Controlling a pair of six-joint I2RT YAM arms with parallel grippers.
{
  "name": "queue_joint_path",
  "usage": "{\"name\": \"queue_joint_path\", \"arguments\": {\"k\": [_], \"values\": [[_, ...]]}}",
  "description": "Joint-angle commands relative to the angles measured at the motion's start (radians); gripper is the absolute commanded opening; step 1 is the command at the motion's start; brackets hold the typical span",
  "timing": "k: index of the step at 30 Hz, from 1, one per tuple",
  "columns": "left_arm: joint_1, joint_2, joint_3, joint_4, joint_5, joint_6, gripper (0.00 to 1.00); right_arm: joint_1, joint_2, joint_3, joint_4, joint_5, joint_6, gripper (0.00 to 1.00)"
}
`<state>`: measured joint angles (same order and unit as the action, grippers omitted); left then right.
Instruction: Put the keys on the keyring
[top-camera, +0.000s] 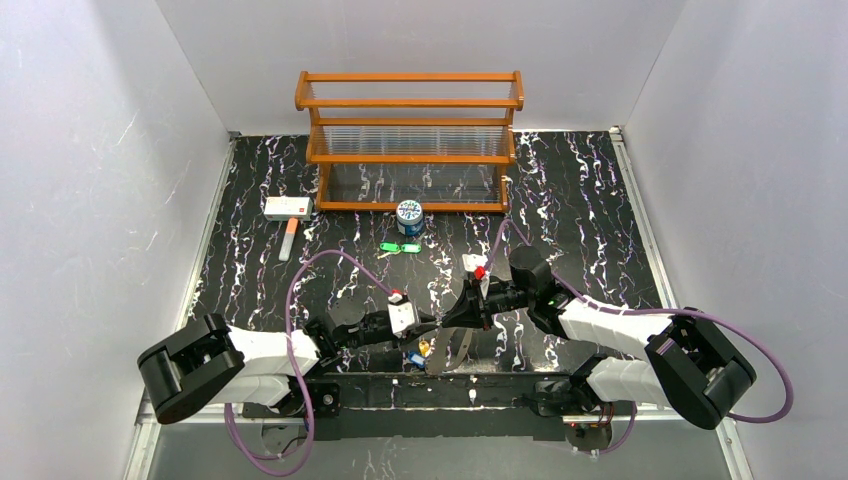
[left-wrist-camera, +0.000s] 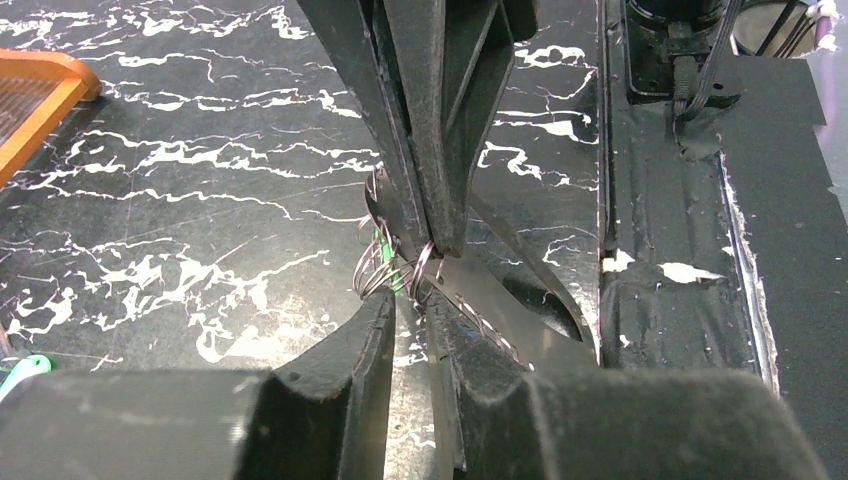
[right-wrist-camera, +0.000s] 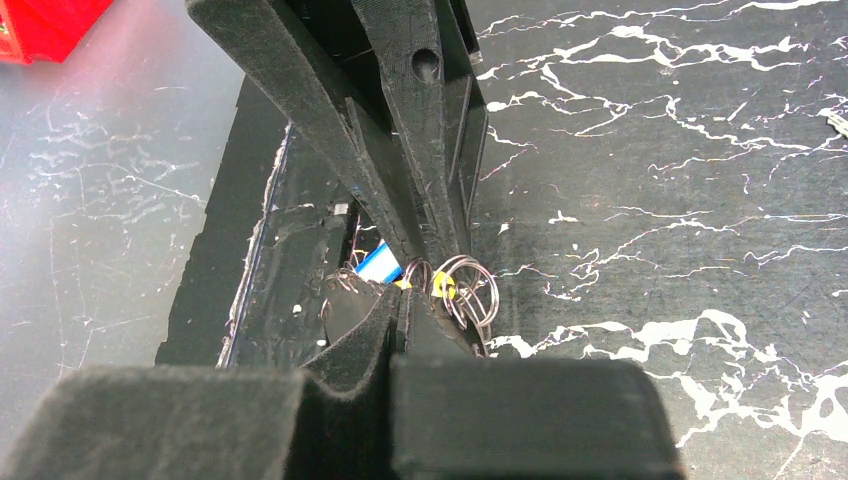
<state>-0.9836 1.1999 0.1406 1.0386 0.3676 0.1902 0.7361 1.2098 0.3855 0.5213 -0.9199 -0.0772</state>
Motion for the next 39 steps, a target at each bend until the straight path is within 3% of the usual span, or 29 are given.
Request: {"name": "queue_joint_path", "arguments": {"k": [1,6,12,20,23,28,30,33,39], "values": [[0.000,-0.015,0.040,0.009,0.027,0.010,0.17,0.005,-0.015,0.046,0.026,-0.027,-0.001,0.01],[0.000,-0.004,0.052,0.012,0.044,0.012,0.17,0.005,-0.012,0.049,0.028,-0.026,-0.001,0.01],[0.001,0.010,0.051,0.013,0.049,0.020,0.00,0.005,-0.009,0.050,0.027,-0.025,-0.002,0.01],[0.001,-0.002,0.037,0.014,0.027,0.002,0.00,0.005,-0.022,0.058,0.023,-0.023,-0.011,0.01],[0.001,-0.025,0.027,0.012,0.002,-0.001,0.00,0.005,-0.055,0.055,0.022,-0.023,-0.046,0.18],[0.001,-0.053,0.013,0.012,-0.015,0.000,0.00,0.005,-0.159,0.027,0.034,0.049,-0.092,0.64],[0.001,-0.060,0.007,0.013,-0.017,0.000,0.00,0.005,-0.200,0.012,0.047,0.085,-0.103,0.78],[0.002,-0.075,0.000,0.013,-0.018,0.004,0.00,0.006,-0.241,0.001,0.050,0.115,-0.119,0.85],[0.001,-0.119,-0.018,0.012,-0.023,0.035,0.00,0.005,-0.262,-0.013,0.034,0.125,-0.146,0.85]]}}
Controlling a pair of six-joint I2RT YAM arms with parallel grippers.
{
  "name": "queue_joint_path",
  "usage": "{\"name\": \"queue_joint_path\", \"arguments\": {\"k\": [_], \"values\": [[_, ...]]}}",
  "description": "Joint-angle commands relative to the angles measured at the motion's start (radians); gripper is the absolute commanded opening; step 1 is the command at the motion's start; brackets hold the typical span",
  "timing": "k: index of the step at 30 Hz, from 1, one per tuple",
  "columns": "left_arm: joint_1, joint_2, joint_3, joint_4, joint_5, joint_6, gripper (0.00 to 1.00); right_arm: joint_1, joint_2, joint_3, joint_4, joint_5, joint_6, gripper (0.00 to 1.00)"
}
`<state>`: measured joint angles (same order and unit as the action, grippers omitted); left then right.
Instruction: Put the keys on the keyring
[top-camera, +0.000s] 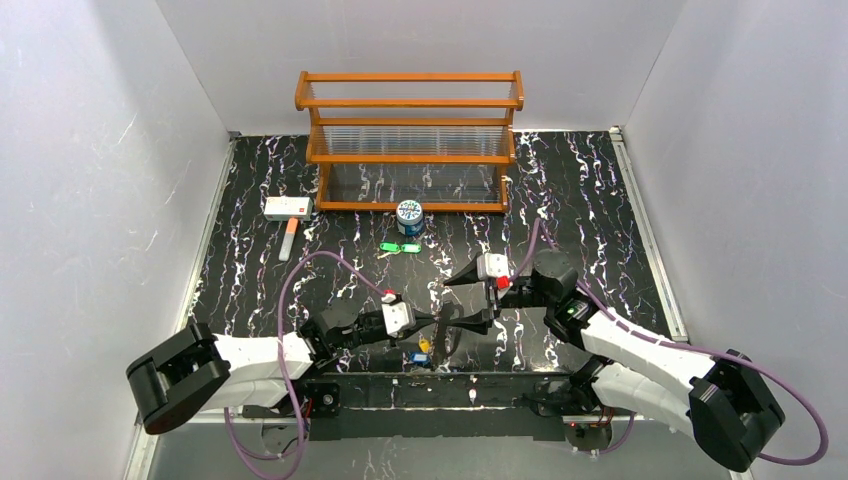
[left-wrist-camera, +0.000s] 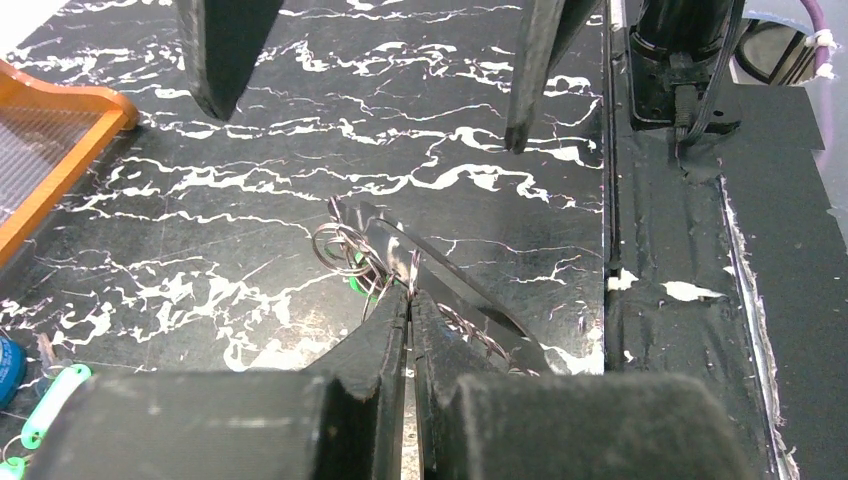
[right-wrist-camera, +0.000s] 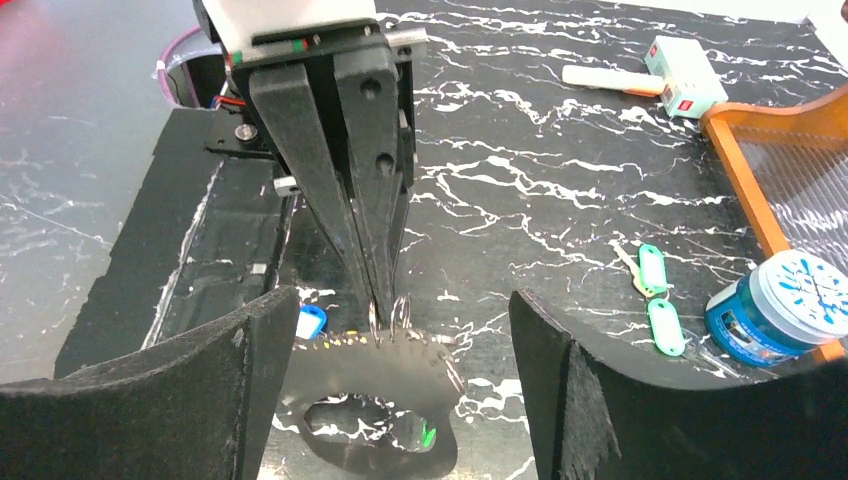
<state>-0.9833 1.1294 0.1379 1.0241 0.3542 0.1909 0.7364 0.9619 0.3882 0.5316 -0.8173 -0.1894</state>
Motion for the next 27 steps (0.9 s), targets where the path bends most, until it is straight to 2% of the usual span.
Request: {"name": "queue_joint_path", "arguments": {"k": [1,3,5,10,14,21,27], "values": [[0.001,-0.058,-0.020,0.027,-0.010,0.043,0.00,0.004,-0.016,-0.019,0.025,0.019,-0.038,0.84],[0.001,-0.078,-0.030,0.027,-0.004,0.070,0.00,0.004,-0.019,-0.025,0.027,0.012,-0.042,0.81],[0.001,-0.099,-0.041,0.028,-0.005,0.098,0.00,0.004,-0.024,-0.030,0.026,-0.005,-0.051,0.75],[0.001,-0.141,-0.069,0.027,-0.010,0.152,0.00,0.005,-0.020,-0.040,0.025,-0.077,-0.069,0.50],[0.000,-0.164,-0.075,0.027,-0.025,0.151,0.00,0.005,-0.003,-0.042,0.033,-0.121,-0.069,0.38],[0.000,-0.158,-0.058,0.028,-0.076,0.043,0.00,0.004,0.041,-0.025,0.020,-0.095,-0.073,0.39],[0.000,-0.137,-0.031,0.027,-0.059,-0.039,0.00,0.006,0.118,0.001,0.015,-0.086,-0.083,0.40]]}}
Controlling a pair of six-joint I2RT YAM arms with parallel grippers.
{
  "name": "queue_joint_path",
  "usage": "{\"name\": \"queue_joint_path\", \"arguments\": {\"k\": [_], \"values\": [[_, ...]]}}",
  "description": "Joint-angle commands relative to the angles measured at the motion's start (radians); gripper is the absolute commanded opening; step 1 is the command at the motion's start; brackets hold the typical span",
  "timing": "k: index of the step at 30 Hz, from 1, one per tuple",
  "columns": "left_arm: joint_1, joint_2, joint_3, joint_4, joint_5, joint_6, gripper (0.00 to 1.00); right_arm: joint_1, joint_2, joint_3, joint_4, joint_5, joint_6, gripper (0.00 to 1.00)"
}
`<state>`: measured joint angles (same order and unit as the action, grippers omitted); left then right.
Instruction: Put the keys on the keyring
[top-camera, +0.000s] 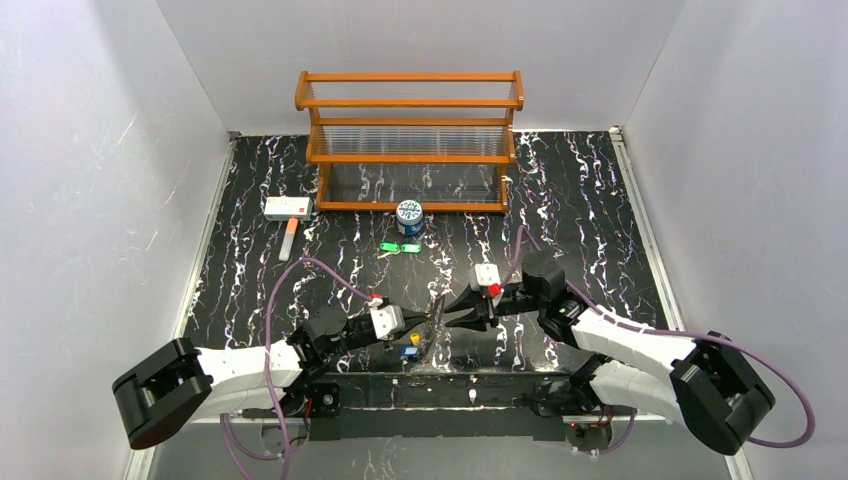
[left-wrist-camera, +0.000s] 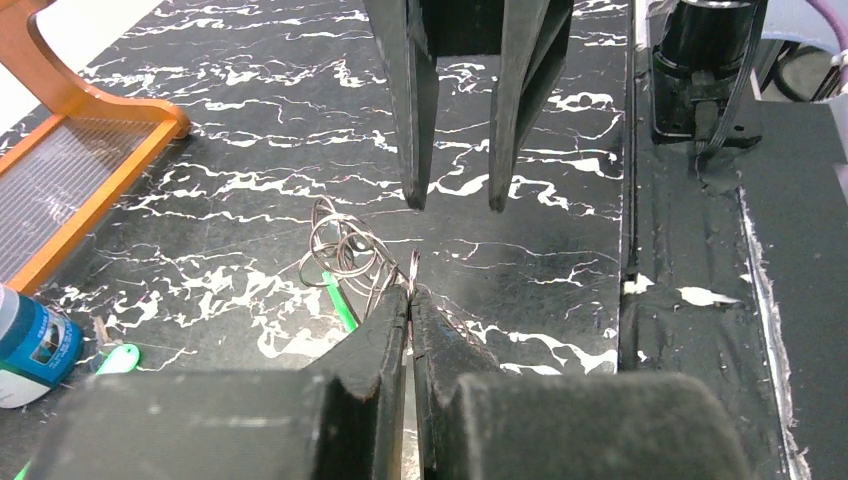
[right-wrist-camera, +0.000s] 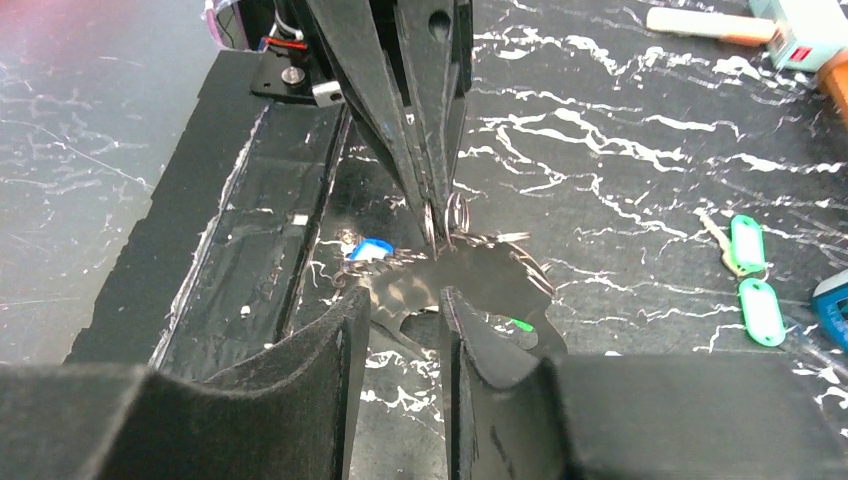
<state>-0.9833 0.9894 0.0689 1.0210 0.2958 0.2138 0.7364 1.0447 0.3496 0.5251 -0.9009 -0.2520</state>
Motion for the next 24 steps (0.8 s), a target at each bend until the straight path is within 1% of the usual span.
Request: {"name": "queue_joint_path", "arguments": {"k": [1,3,12,18,19,21,24], "values": [[0.001,0.003,0.040,0.030,0.000,-0.068,0.00,0.006,0.047,0.045,0.025,-0.002,-0.019,0.39],[0.000,-0.001,0.041,0.031,0.005,-0.071,0.00,0.008,0.069,0.045,0.048,-0.004,-0.009,0.39],[0.000,-0.009,0.043,0.031,0.035,-0.076,0.00,0.014,0.151,0.037,0.247,0.019,0.095,0.39],[0.001,-0.005,0.048,0.032,0.039,-0.077,0.00,0.027,0.186,0.047,0.276,0.022,0.109,0.39],[0.000,-0.003,0.049,0.031,0.038,-0.077,0.00,0.029,0.191,0.047,0.280,0.020,0.109,0.38],[0.000,0.000,0.053,0.033,0.035,-0.077,0.00,0.035,0.199,0.048,0.291,0.016,0.112,0.30],[0.001,0.009,0.058,0.032,0.034,-0.077,0.00,0.041,0.211,0.049,0.306,0.009,0.118,0.21]]}}
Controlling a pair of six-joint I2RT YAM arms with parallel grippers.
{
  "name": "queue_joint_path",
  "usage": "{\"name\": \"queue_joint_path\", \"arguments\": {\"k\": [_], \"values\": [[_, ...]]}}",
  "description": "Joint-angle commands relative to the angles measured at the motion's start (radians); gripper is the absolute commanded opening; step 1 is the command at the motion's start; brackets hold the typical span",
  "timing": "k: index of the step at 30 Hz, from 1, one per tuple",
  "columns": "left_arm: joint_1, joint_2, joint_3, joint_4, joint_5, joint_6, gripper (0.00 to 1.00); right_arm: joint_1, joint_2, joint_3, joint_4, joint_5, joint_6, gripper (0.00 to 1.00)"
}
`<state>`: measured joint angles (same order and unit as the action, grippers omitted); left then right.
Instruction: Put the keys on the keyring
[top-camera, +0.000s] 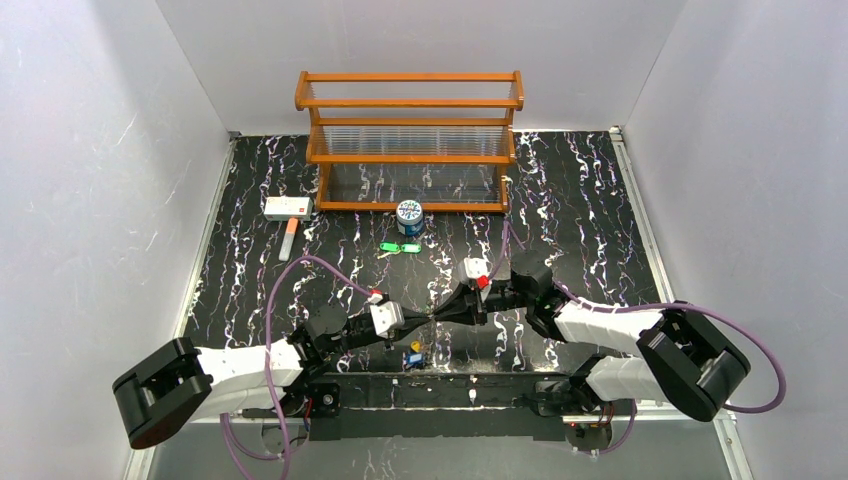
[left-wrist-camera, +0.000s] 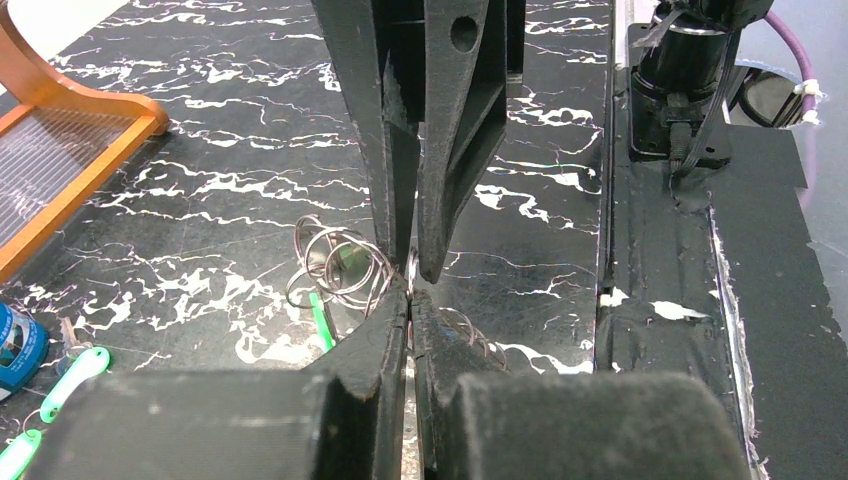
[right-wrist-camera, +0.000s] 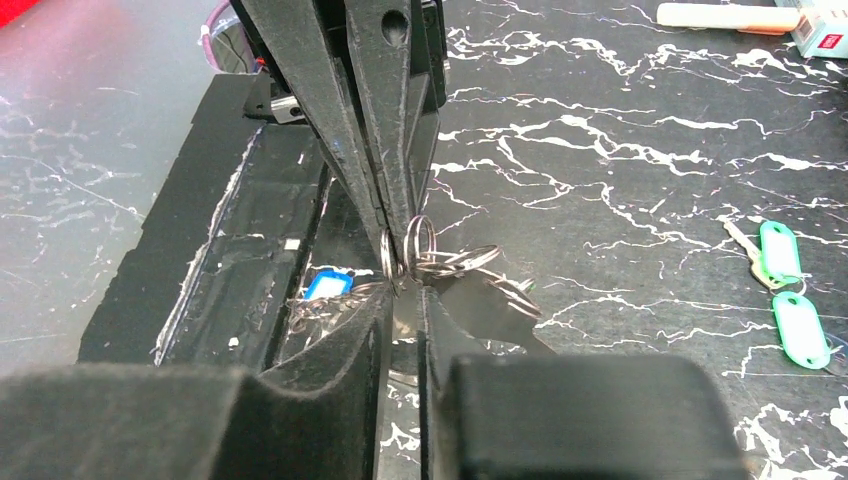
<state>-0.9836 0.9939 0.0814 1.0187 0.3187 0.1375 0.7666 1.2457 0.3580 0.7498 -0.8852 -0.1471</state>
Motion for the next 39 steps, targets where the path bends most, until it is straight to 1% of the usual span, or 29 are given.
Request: {"name": "queue_joint_path", "arguments": {"k": [1,5,8,12,13,15,16,17,19,21,27,30,35,39], "values": [[0.001,0.009,0.047,0.034,0.012,-0.001,0.00,0.012,0.011,0.041,0.089,-0.007,0.016,0.19],[0.000,0.024,0.052,0.035,0.014,-0.004,0.00,0.014,0.014,0.042,0.106,-0.011,0.026,0.10],[0.002,0.029,0.053,0.038,0.016,-0.007,0.00,0.014,0.017,0.042,0.104,-0.015,0.025,0.01],[0.000,0.023,0.051,0.037,0.000,-0.013,0.00,0.015,0.010,0.049,0.046,-0.020,0.001,0.01],[0.000,0.020,0.049,0.037,-0.007,-0.013,0.03,0.016,0.004,0.051,0.020,-0.017,-0.013,0.01],[0.001,0.009,0.043,0.038,-0.020,-0.013,0.14,0.014,-0.012,0.054,-0.034,-0.007,-0.043,0.01],[0.000,0.003,0.038,0.038,-0.030,-0.015,0.23,0.014,-0.023,0.055,-0.061,0.000,-0.059,0.01],[0.001,-0.004,0.034,0.038,-0.038,-0.017,0.29,0.015,-0.036,0.055,-0.086,0.006,-0.076,0.01],[0.001,-0.019,0.027,0.037,-0.051,-0.015,0.36,0.015,-0.057,0.056,-0.132,0.019,-0.106,0.01],[0.000,-0.032,0.024,0.038,-0.053,-0.012,0.40,0.014,-0.074,0.062,-0.178,0.025,-0.135,0.01],[0.001,-0.038,0.022,0.038,-0.060,-0.001,0.41,0.015,-0.089,0.073,-0.250,0.031,-0.186,0.01],[0.001,-0.051,0.011,0.038,-0.088,0.004,0.40,0.015,-0.088,0.073,-0.274,0.029,-0.206,0.01],[0.002,-0.099,-0.022,0.030,-0.144,0.024,0.37,0.014,-0.089,0.072,-0.336,0.022,-0.259,0.01],[0.002,-0.117,-0.032,0.009,-0.168,0.053,0.34,0.014,-0.089,0.071,-0.349,0.009,-0.275,0.01]]}}
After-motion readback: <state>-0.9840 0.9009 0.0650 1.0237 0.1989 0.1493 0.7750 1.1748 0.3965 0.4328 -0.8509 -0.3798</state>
